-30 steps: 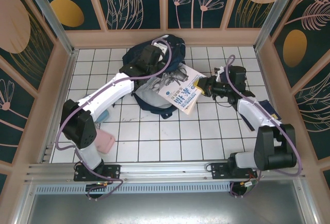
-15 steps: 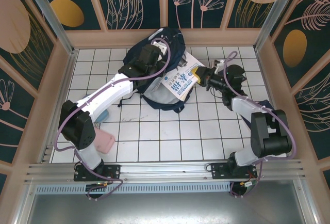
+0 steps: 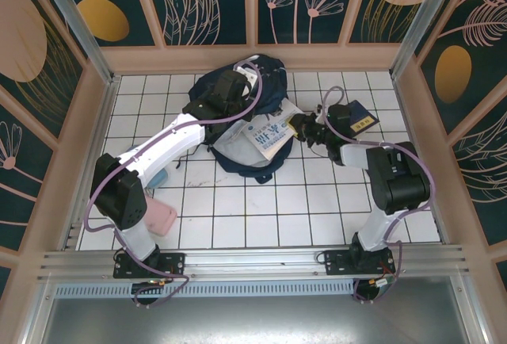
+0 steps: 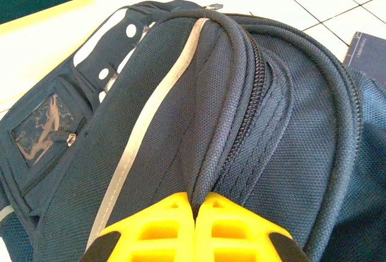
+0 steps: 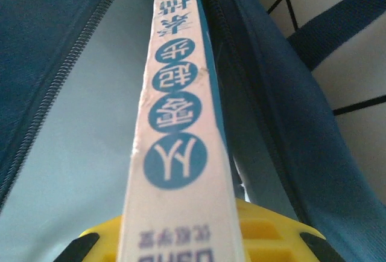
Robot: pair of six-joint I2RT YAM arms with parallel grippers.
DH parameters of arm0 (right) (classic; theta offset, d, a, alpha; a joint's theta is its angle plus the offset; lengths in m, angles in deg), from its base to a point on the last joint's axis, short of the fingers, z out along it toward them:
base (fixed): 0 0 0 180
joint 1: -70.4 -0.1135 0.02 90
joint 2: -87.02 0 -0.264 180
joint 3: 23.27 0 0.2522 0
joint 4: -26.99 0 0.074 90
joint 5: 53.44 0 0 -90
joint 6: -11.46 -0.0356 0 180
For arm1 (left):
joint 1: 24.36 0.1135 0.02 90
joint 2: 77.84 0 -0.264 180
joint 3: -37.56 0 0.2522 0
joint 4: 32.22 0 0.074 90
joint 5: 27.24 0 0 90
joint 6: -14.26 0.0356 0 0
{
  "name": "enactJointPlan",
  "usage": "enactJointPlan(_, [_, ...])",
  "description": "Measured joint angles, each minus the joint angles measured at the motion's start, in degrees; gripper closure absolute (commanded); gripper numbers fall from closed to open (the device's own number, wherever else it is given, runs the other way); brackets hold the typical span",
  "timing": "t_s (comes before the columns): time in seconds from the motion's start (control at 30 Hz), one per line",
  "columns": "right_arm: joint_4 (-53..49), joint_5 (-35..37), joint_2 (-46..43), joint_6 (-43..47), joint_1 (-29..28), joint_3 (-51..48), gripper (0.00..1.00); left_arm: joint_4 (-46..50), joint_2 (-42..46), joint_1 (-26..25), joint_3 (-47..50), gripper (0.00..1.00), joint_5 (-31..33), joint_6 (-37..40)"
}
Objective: Pack the student bag
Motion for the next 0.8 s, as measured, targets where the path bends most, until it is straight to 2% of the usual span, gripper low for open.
enactJointPlan(0.2, [-3.7, 5.5, 3.9, 0.1, -5.2, 9.6, 1.0, 0.0, 0.0, 0.0, 0.0, 1.0, -0.3, -0.5])
enactJointPlan(0.33, [-1.5, 8.9, 7.2, -2.6, -7.3, 12.7, 1.0, 0.0, 0.0, 0.1, 0.0, 1.0, -0.7, -1.0])
enactJointPlan(0.57, [5.6, 20.7, 14.8, -9.8, -10.4, 14.2, 1.0, 0.0, 0.0, 0.3, 0.0, 1.0, -1.7, -1.9])
enactJointPlan(0.73, [8.5, 28.5, 16.7, -13.0, -13.1, 15.4, 1.0, -0.3, -0.7, 0.3, 0.0, 1.0, -2.2, -2.2])
enactJointPlan(0.77, [8.5, 29.6, 17.3, -13.6, -13.7, 16.4, 0.98, -0.4, -0.9, 0.3, 0.0, 1.0, -2.2, -2.2])
enactJointPlan(0.8, [8.6, 30.2, 18.0, -14.1, -14.3, 17.4, 0.92, -0.5, -1.1, 0.3, 0.0, 1.0, -2.2, -2.3])
